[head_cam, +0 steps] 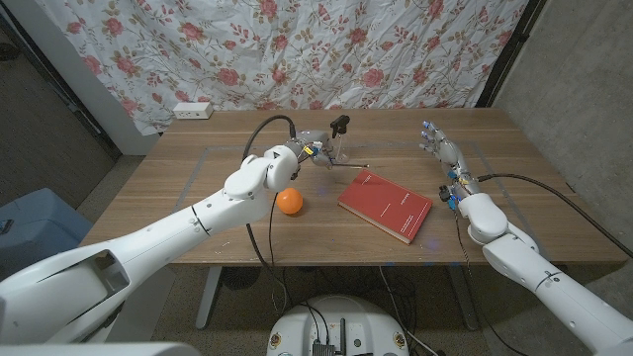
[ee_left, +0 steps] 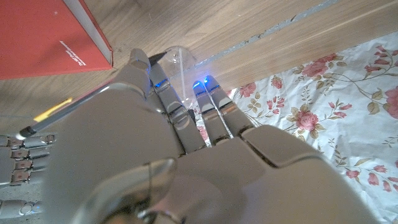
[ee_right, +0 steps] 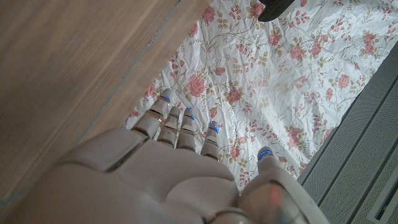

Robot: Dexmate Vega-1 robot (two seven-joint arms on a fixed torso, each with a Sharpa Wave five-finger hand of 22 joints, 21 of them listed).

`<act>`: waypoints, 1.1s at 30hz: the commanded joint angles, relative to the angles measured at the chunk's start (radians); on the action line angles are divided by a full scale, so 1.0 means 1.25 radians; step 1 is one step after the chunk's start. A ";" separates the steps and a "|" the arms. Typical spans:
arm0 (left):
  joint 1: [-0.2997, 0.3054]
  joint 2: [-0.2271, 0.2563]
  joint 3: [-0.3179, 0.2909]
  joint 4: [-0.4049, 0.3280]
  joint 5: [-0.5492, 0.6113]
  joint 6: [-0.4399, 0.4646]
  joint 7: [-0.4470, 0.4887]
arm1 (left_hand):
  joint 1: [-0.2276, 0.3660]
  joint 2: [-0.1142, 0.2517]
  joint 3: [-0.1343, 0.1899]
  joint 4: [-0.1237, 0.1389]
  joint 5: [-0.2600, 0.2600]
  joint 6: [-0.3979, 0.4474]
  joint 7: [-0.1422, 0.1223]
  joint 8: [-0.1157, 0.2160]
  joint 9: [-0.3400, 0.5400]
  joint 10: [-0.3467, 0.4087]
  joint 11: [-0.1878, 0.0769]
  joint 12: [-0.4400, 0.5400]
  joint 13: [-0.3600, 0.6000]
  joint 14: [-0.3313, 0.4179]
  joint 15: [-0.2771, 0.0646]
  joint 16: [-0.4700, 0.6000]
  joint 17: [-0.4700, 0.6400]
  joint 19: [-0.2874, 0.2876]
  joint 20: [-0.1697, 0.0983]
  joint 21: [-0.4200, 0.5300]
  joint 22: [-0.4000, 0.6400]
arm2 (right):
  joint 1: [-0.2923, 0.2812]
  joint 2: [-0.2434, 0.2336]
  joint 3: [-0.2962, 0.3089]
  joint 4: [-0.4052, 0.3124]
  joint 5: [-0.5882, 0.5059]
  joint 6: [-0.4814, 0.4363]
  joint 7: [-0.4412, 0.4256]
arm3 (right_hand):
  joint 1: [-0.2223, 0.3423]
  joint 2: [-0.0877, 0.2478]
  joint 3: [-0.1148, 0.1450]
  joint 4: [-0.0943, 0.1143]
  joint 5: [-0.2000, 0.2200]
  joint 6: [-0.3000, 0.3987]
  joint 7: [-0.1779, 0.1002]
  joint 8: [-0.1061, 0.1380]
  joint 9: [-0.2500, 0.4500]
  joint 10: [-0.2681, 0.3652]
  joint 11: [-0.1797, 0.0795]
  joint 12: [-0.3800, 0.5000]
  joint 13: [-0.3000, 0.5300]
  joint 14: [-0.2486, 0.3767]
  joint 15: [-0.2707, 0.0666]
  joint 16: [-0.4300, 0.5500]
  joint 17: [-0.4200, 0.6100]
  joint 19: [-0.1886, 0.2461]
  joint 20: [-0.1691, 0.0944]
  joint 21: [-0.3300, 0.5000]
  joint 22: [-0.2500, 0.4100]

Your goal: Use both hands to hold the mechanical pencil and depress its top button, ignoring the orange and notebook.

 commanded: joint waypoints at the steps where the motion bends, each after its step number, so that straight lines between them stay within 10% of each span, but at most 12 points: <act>1: -0.020 -0.024 0.018 0.029 0.065 -0.026 -0.059 | -0.002 0.006 -0.001 0.001 0.003 -0.005 -0.001 0.004 0.002 -0.003 0.001 0.006 0.004 -0.002 -0.129 0.001 0.001 -0.008 -0.080 0.002 0.002 | 0.006 0.001 0.000 0.015 0.048 -0.014 0.027 | 0.004 0.005 0.001 0.005 0.004 0.001 0.005 0.003 0.000 -0.001 0.000 0.000 0.000 0.000 0.001 -0.002 0.000 0.004 -0.004 0.000 0.001; 33: -0.027 -0.090 0.055 0.098 0.218 -0.076 -0.110 | -0.010 0.005 -0.004 0.003 0.003 -0.013 -0.006 0.003 0.002 -0.012 0.001 0.005 0.004 -0.005 -0.128 0.001 0.001 -0.014 -0.080 -0.001 0.002 | 0.028 0.015 -0.010 0.055 0.109 -0.026 0.061 | -0.001 0.008 0.000 0.013 0.006 0.012 0.011 0.011 0.000 0.006 0.004 0.001 0.001 -0.001 0.002 -0.003 -0.003 0.000 -0.003 -0.001 0.001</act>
